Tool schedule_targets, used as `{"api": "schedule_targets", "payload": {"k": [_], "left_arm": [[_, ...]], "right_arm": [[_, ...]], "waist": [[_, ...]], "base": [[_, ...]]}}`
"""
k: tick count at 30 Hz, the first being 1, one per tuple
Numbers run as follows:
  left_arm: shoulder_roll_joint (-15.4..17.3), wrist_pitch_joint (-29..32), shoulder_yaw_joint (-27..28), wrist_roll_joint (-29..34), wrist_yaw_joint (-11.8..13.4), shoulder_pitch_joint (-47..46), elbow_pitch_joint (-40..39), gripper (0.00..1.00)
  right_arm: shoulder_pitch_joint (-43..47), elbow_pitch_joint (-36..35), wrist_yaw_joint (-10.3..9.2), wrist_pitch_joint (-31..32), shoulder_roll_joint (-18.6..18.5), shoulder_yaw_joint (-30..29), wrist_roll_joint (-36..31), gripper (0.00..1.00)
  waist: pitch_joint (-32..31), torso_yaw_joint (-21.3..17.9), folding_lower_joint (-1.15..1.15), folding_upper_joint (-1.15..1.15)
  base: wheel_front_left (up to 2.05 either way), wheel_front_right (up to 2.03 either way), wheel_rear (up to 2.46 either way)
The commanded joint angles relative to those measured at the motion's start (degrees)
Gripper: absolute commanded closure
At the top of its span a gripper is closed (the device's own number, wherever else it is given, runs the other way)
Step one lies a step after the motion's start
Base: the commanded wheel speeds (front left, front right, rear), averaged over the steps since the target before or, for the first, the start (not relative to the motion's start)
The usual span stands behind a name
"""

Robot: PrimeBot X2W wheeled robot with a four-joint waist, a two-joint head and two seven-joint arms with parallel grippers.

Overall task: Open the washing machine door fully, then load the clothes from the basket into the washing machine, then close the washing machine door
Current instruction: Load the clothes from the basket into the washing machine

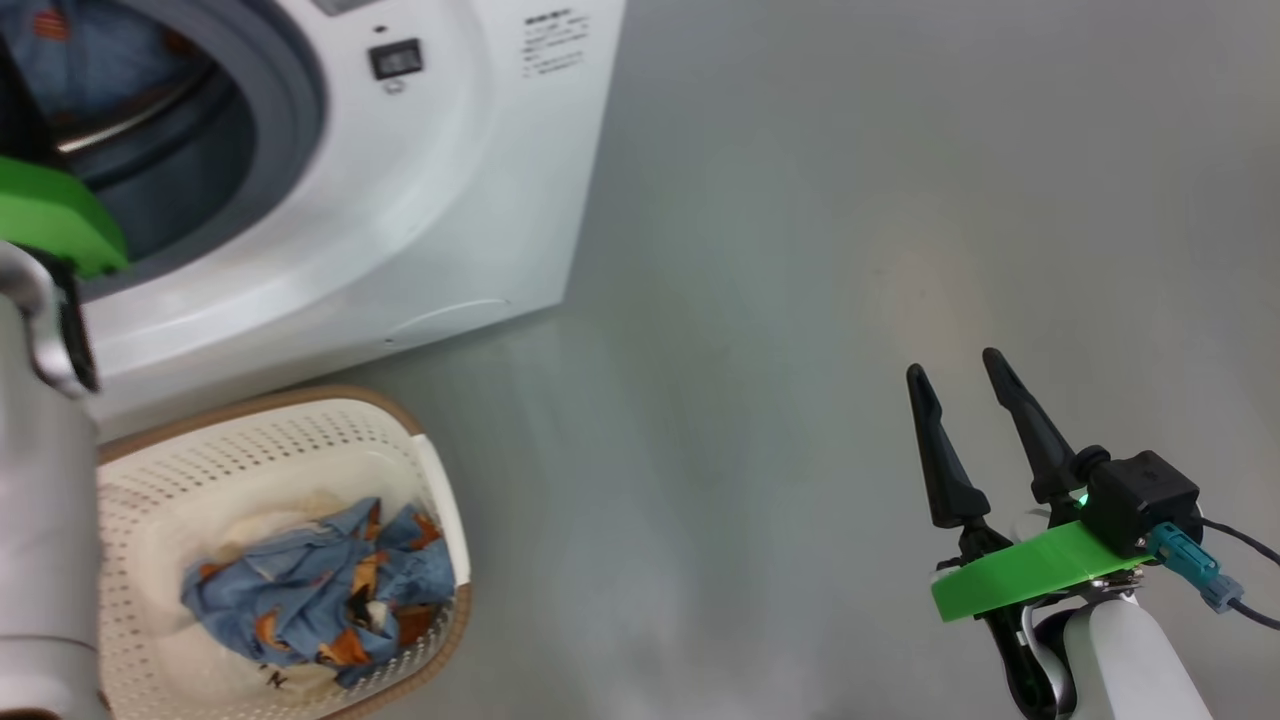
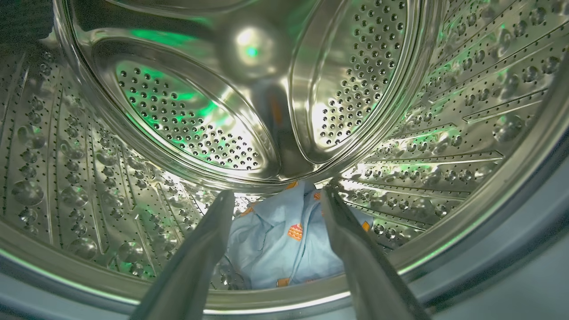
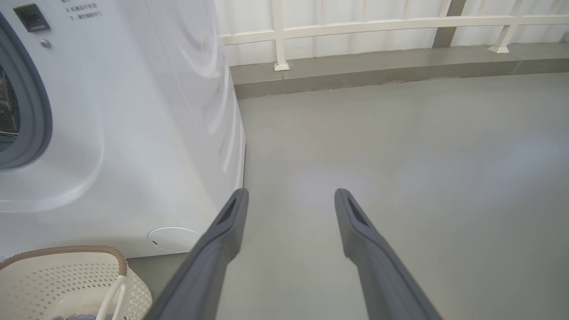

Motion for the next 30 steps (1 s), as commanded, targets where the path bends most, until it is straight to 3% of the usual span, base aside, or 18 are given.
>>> {"api": "schedule_targets", "payload": {"k": [1, 8, 19, 30], "left_arm": [[1.6, -0.3, 0.5, -0.6, -0.3, 2.0, -2.1, 0.0], [-2.6, -0.3, 0.4, -2.4, -1.6, 9.0, -6.3, 0.0], [-7.0, -0.3, 1.0, -5.3, -3.2, 25.5, -14.0, 0.0], [-10.3, -0.3, -1.8, -7.7, -2.3, 44.4, -26.5, 0.0]], "right_arm": [[0.9, -1.1, 0.14, -0.3, -0.6, 0.8, -0.9, 0.0], [1.8, -0.9, 0.14, -0.3, -0.6, -0.3, -3.0, 0.0], [5.0, -0.2, 0.14, -0.3, -0.6, -0.5, -4.0, 0.0], [9.5, 0.6, 0.14, -0.3, -0.6, -1.9, -5.0, 0.0]], "waist": [[-2.6, 2.7, 0.0, 0.0], [-6.3, 5.7, 0.0, 0.0], [-13.7, 6.8, 0.0, 0.0], [-20.8, 8.9, 0.0, 0.0]], "base": [[0.0, 0.0, 0.0], [0.0, 0.0, 0.0], [0.0, 0.0, 0.0], [0.0, 0.0, 0.0]]}}
